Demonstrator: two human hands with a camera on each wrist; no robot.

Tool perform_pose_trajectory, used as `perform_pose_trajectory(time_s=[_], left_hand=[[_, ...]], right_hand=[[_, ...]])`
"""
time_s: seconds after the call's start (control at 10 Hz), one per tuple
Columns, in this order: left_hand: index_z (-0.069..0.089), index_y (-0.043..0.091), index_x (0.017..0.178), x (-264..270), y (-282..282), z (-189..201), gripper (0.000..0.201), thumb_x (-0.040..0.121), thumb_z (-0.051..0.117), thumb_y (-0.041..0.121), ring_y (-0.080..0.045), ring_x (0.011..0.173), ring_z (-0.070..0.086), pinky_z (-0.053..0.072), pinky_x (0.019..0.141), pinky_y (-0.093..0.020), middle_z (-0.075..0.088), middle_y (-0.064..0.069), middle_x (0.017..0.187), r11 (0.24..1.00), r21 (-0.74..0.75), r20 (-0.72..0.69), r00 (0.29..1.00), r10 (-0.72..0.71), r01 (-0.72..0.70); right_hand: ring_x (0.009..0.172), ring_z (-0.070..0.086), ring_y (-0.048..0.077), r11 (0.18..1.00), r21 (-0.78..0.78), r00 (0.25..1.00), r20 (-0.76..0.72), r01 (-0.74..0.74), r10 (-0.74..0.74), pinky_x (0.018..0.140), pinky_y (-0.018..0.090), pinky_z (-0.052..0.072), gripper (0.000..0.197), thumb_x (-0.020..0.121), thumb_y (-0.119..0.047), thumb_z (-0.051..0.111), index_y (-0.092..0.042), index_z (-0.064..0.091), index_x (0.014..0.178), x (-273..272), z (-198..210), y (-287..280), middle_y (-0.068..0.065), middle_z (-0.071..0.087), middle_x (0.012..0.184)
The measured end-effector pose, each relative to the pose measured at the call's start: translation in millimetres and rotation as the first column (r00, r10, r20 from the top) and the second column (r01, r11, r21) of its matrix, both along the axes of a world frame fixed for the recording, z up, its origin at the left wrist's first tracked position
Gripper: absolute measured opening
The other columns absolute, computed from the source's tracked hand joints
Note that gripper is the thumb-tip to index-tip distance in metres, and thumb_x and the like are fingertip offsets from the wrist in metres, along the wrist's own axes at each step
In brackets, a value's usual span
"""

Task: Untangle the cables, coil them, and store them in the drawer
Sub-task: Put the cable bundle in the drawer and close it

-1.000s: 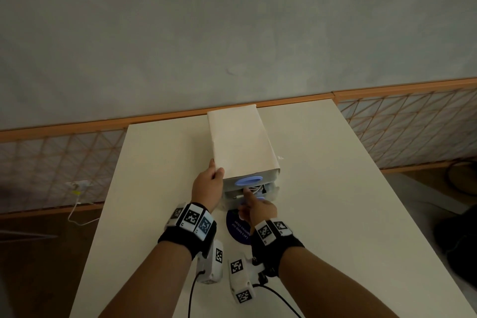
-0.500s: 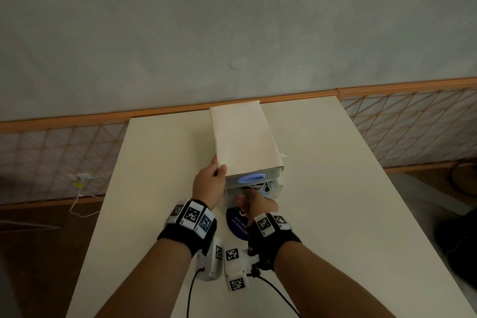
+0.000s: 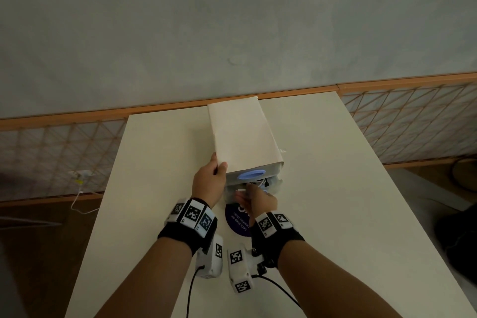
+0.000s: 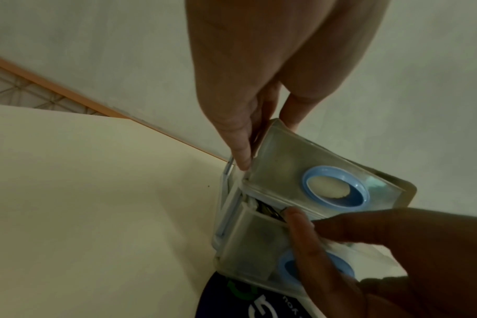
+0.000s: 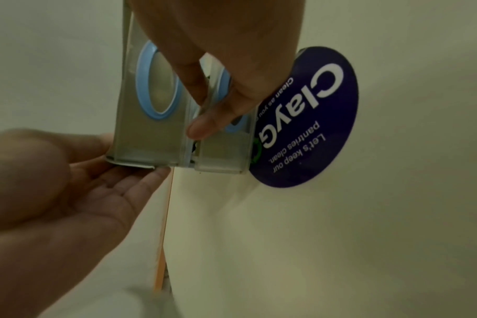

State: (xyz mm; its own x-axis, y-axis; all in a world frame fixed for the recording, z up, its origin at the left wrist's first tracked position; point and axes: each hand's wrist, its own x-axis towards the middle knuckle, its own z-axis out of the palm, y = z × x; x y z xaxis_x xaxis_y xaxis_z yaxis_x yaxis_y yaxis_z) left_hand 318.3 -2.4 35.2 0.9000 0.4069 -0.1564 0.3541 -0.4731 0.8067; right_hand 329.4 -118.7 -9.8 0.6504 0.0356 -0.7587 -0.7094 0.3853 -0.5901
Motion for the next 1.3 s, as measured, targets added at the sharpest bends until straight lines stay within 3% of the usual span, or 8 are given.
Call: perform_pose_trajectory(time_s=[0.2, 0.3, 0.5, 0.7, 0.8, 0.9, 1.1, 1.3], left_hand=[[0.044, 0.020, 0.141, 0.0, 0.1, 3.9, 0.042, 0.099, 0.040, 0.024, -0.015, 0.093, 0.054, 0.039, 0.081, -0.023, 0.065, -0.006, 0.118, 1.000, -0.009, -0.012, 1.000, -0.001, 0.000], [0.046, 0.019, 0.139, -0.9, -0.8, 5.6, 0.040, 0.099, 0.040, 0.023, -0.016, 0.092, 0.055, 0.039, 0.079, -0.023, 0.065, -0.003, 0.111, 1.000, -0.001, -0.013, 1.000, -0.006, 0.006], [0.050, 0.016, 0.135, 0.2, -0.6, 8.7, 0.038, 0.099, 0.040, 0.022, -0.023, 0.092, 0.058, 0.044, 0.080, -0.028, 0.067, -0.010, 0.108, 1.000, -0.003, -0.014, 1.000, -0.010, 0.010], [0.043, 0.011, 0.141, 0.3, 0.0, 14.2, 0.042, 0.100, 0.041, 0.021, -0.014, 0.089, 0.048, 0.035, 0.078, -0.022, 0.058, 0.004, 0.082, 1.000, -0.002, -0.052, 0.999, 0.001, -0.001], [0.044, 0.009, 0.140, -1.1, -0.9, 18.1, 0.042, 0.100, 0.041, 0.020, -0.012, 0.090, 0.045, 0.033, 0.078, -0.019, 0.057, 0.005, 0.081, 1.000, 0.008, -0.061, 0.998, -0.009, 0.010], [0.044, 0.010, 0.140, -0.3, -2.5, 19.4, 0.041, 0.100, 0.041, 0.020, -0.015, 0.089, 0.051, 0.034, 0.077, -0.019, 0.065, -0.007, 0.097, 1.000, 0.013, -0.055, 0.998, -0.007, 0.007], [0.053, 0.003, 0.129, 1.1, 1.0, 17.0, 0.035, 0.099, 0.042, 0.018, -0.017, 0.084, 0.046, 0.036, 0.074, -0.024, 0.039, 0.013, 0.068, 1.000, 0.024, -0.076, 0.997, -0.009, 0.011], [0.044, 0.009, 0.139, 0.5, -1.4, 22.0, 0.040, 0.100, 0.040, 0.018, -0.010, 0.082, 0.045, 0.032, 0.075, -0.018, 0.045, 0.011, 0.086, 0.999, 0.024, -0.073, 0.997, -0.021, 0.023]], right_hand=[[0.072, 0.071, 0.029, 0.992, 0.123, 0.998, 0.042, 0.040, -0.045, 0.064, 0.029, 0.059, 0.008, 0.085, 0.004, 0.055, 0.004, 0.062, 0.083, -6.5, 7.1, -6.0, 0.021, 0.071, 0.076], [0.070, 0.072, 0.029, 0.994, 0.105, 0.998, 0.037, 0.039, -0.043, 0.057, 0.027, 0.059, 0.010, 0.082, 0.004, 0.057, 0.009, 0.065, 0.084, -5.3, 6.2, -7.1, 0.021, 0.073, 0.074], [0.065, 0.072, 0.023, 0.999, 0.021, 0.998, 0.049, -0.047, 0.046, 0.069, 0.031, 0.060, 0.010, 0.082, -0.003, 0.061, 0.006, 0.065, 0.086, 4.5, 0.6, -5.4, 0.017, 0.073, 0.077], [0.105, 0.065, 0.019, 0.999, 0.027, 0.997, 0.071, -0.033, 0.031, 0.097, 0.025, 0.048, 0.023, 0.095, -0.024, 0.055, -0.012, 0.064, 0.112, 10.6, -1.5, -5.8, 0.007, 0.068, 0.119], [0.079, 0.069, 0.021, 0.959, 0.201, 0.980, -0.068, 0.197, -0.187, 0.084, 0.032, 0.057, 0.009, 0.090, -0.007, 0.058, -0.006, 0.063, 0.083, 6.5, 3.8, 0.0, 0.019, 0.070, 0.107], [0.070, 0.068, 0.024, 0.995, 0.103, 0.998, 0.065, 0.016, -0.022, 0.071, 0.030, 0.058, 0.008, 0.087, 0.004, 0.055, 0.001, 0.062, 0.084, 0.6, 1.6, 0.2, 0.013, 0.072, 0.079], [0.076, 0.071, 0.028, 0.971, 0.227, 0.992, 0.085, 0.071, -0.092, 0.066, 0.025, 0.059, 0.021, 0.094, 0.005, 0.040, 0.006, 0.061, 0.091, -2.5, 5.0, -5.0, 0.024, 0.067, 0.090], [0.067, 0.071, 0.024, 0.969, 0.243, 0.989, 0.129, 0.041, -0.074, 0.064, 0.028, 0.060, 0.023, 0.098, 0.000, 0.039, 0.006, 0.060, 0.089, -2.6, -9.7, -13.0, 0.021, 0.068, 0.082]])
